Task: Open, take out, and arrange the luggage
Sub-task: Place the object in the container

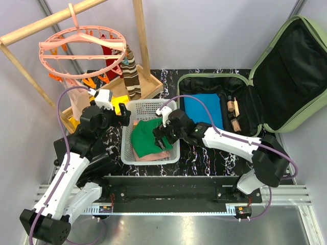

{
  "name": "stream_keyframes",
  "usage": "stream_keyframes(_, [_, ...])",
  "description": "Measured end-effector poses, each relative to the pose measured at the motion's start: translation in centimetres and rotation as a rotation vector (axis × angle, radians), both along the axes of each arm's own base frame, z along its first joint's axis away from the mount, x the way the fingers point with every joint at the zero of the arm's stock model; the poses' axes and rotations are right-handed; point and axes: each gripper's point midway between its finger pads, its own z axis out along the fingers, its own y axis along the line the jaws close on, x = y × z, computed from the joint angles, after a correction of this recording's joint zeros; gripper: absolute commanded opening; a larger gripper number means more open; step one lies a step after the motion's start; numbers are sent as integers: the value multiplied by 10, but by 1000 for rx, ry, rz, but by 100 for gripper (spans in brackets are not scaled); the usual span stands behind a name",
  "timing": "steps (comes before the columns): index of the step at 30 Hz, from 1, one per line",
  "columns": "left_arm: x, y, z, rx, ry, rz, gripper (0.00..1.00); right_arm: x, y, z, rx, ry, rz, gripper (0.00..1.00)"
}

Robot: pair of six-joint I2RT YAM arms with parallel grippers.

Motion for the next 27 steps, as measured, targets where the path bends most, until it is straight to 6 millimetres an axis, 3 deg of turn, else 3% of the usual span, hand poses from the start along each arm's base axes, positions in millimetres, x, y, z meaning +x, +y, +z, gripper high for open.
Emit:
stream_keyframes(10, [1, -1, -4, 4, 15, -1, 99, -6, -8, 26, -8, -51, 49, 93])
stream_keyframes(13, [1, -1, -4, 4, 16, -3, 99, -2, -5, 21, -27, -64, 68, 90])
stream_keyframes(20, [1, -2, -4, 2, 16, -9, 99, 8, -9, -15, -142, -81, 91, 88])
stream_keyframes(27, [2, -3, -8, 5, 29, -10, 99, 18, -11, -12, -175, -133, 90, 91])
